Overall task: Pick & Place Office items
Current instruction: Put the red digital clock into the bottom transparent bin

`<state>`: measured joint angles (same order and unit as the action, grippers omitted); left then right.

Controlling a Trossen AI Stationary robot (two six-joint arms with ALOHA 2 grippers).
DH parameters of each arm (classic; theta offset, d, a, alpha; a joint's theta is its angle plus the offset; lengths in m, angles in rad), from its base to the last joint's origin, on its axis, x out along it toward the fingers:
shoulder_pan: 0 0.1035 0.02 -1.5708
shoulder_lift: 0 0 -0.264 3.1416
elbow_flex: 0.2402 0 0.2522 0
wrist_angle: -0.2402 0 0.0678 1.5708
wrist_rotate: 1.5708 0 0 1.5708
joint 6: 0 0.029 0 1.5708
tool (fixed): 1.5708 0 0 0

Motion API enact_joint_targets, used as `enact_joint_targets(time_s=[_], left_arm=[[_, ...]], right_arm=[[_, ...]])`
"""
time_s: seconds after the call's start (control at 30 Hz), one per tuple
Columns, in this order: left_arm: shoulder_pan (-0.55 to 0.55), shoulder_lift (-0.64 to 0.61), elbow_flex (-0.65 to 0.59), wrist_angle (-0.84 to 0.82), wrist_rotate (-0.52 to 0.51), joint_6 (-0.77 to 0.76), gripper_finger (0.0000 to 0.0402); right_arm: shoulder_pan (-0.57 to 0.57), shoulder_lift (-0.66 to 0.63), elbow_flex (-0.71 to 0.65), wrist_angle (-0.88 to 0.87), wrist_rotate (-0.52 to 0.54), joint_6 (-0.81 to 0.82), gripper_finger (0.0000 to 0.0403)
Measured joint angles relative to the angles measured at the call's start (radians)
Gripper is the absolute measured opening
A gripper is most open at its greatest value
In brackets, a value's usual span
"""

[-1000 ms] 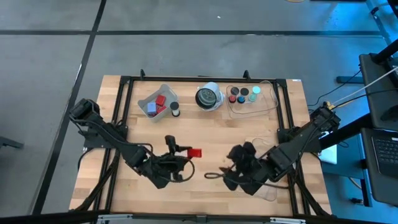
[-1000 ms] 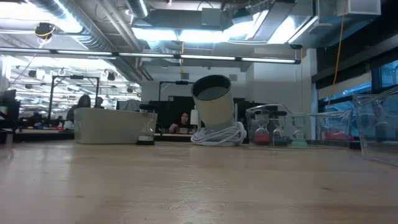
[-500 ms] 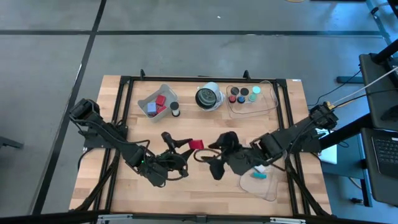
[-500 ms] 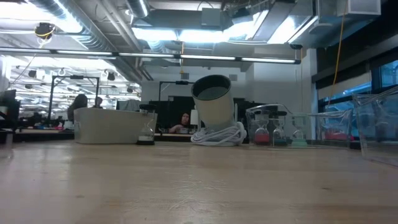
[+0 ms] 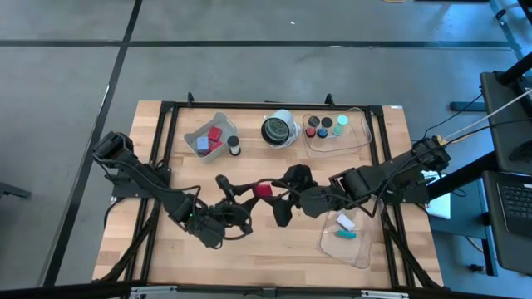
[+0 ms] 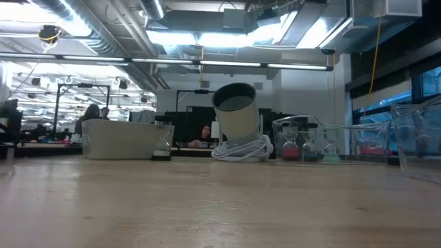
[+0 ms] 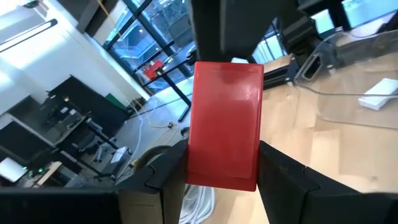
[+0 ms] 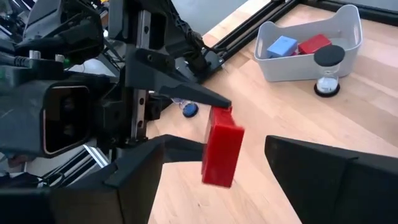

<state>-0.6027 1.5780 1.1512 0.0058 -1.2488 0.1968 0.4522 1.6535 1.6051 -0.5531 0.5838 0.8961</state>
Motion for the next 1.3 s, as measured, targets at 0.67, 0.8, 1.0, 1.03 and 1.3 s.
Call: enact_joint_targets(time_s=[0.67,0.8,1.0,1.03,1.3], left_arm=[[0.042,0.000,0.000,0.081,0.006,0.037,0.0162],[0.040,0.000,0.000,0.081,0.005,0.041,0.0163],[0.034,0.000,0.000,0.095,0.018,0.041,0.0185],[0.032,0.001,0.000,0.106,0.020,0.045,0.0191],[0.015,0.001,0.000,0.157,-0.024,0.136,0.0242]], right_arm=[[-0.003,0.000,0.000,0.003,0.028,-0.038,0.0076],[-0.003,0.000,0.000,0.004,0.029,-0.036,0.0067],[-0.002,0.000,0.000,-0.005,0.025,-0.045,0.0067],[-0.002,0.000,0.000,-0.009,0.025,-0.045,0.0067],[-0.028,0.000,0.000,-0.068,-0.003,-0.041,0.0070]])
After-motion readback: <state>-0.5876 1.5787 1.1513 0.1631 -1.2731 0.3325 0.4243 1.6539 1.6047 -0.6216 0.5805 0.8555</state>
